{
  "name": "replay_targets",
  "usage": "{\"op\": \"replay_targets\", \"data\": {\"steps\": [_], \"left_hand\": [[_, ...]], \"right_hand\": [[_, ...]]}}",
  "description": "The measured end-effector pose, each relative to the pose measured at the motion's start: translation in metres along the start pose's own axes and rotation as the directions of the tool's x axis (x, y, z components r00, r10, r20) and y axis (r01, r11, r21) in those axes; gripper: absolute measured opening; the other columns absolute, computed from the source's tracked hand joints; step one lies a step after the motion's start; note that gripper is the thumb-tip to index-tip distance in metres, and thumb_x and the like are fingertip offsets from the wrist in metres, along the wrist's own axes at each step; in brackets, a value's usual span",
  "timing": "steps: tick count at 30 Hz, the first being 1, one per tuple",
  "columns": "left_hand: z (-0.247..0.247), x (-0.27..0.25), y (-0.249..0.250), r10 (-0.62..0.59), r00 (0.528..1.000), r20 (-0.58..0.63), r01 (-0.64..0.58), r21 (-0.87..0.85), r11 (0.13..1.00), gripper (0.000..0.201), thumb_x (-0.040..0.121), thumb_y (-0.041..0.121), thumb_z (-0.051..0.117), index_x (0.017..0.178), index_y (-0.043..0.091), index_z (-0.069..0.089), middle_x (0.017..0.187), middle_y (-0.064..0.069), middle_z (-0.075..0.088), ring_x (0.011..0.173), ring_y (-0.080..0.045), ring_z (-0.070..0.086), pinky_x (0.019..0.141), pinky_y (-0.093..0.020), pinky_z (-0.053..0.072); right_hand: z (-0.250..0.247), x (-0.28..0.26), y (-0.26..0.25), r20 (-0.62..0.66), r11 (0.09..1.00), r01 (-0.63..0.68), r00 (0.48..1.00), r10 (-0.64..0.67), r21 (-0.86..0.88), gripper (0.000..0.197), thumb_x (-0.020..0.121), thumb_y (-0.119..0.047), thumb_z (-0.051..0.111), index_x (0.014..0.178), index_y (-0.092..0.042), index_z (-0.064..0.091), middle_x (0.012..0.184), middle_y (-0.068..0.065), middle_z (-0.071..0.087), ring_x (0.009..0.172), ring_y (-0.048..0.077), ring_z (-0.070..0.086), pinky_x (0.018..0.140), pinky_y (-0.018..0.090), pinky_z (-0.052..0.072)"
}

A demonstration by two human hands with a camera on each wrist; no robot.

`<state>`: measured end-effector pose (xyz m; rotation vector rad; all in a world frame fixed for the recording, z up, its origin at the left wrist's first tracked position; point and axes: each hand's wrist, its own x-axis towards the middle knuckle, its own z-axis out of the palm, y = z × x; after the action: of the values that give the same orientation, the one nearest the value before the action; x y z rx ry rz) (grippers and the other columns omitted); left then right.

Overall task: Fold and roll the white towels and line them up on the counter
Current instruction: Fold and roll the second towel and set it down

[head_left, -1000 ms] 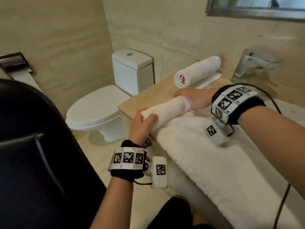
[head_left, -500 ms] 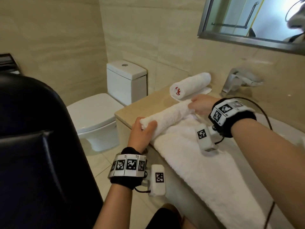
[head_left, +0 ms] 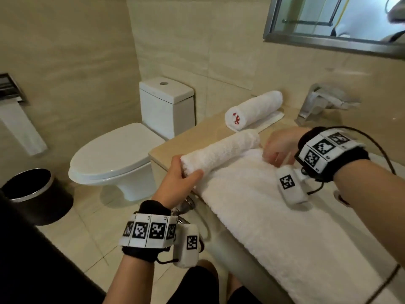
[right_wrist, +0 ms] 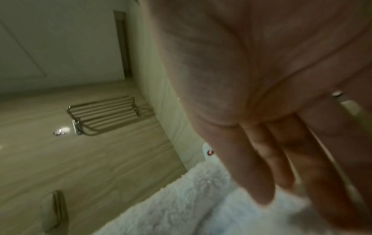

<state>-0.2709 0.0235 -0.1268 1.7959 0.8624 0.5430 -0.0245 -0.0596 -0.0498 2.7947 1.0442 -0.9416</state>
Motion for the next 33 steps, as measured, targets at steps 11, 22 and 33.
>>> {"op": "replay_targets", "data": {"steps": [11, 22, 33], "left_hand": [[0.013, -0.005, 0.098, 0.203, 0.977, 0.061, -0.2, 0.582, 0.788, 0.045, 0.089, 0.03, 0.051, 0.132, 0.019, 0.041, 0.135, -0.009, 0.037, 0.128, -0.026, 0.028, 0.103, -0.039, 0.029], [0.153, 0.038, 0.143, -0.208, 0.673, 0.71, -0.658, 0.703, 0.27, 0.042, 0.098, 0.012, 0.041, 0.14, 0.008, 0.039, 0.146, -0.009, 0.039, 0.133, -0.024, 0.038, 0.103, -0.026, 0.031], [0.167, 0.069, 0.126, -0.078, 0.715, 0.695, -0.628, 0.687, 0.366, 0.024, 0.094, 0.021, 0.049, 0.115, 0.012, 0.056, 0.122, -0.01, 0.054, 0.123, -0.026, 0.046, 0.1, -0.028, 0.032]], "right_hand": [[0.013, -0.068, 0.079, 0.127, 0.991, -0.121, 0.985, 0.112, 0.061, 0.015, 0.094, -0.016, 0.051, 0.106, -0.008, 0.055, 0.082, 0.003, 0.059, 0.069, 0.016, 0.057, 0.054, 0.027, 0.047], [0.067, -0.153, 0.156, 0.23, 0.96, -0.277, 0.933, 0.276, -0.028, 0.022, 0.093, -0.023, 0.053, 0.11, -0.009, 0.057, 0.086, -0.002, 0.057, 0.088, 0.018, 0.056, 0.036, 0.014, 0.044], [0.089, -0.178, 0.193, 0.085, 0.958, -0.275, 0.96, 0.268, 0.084, 0.027, 0.091, -0.042, 0.053, 0.103, -0.019, 0.056, 0.086, -0.005, 0.051, 0.078, 0.013, 0.047, 0.066, 0.022, 0.04]]}}
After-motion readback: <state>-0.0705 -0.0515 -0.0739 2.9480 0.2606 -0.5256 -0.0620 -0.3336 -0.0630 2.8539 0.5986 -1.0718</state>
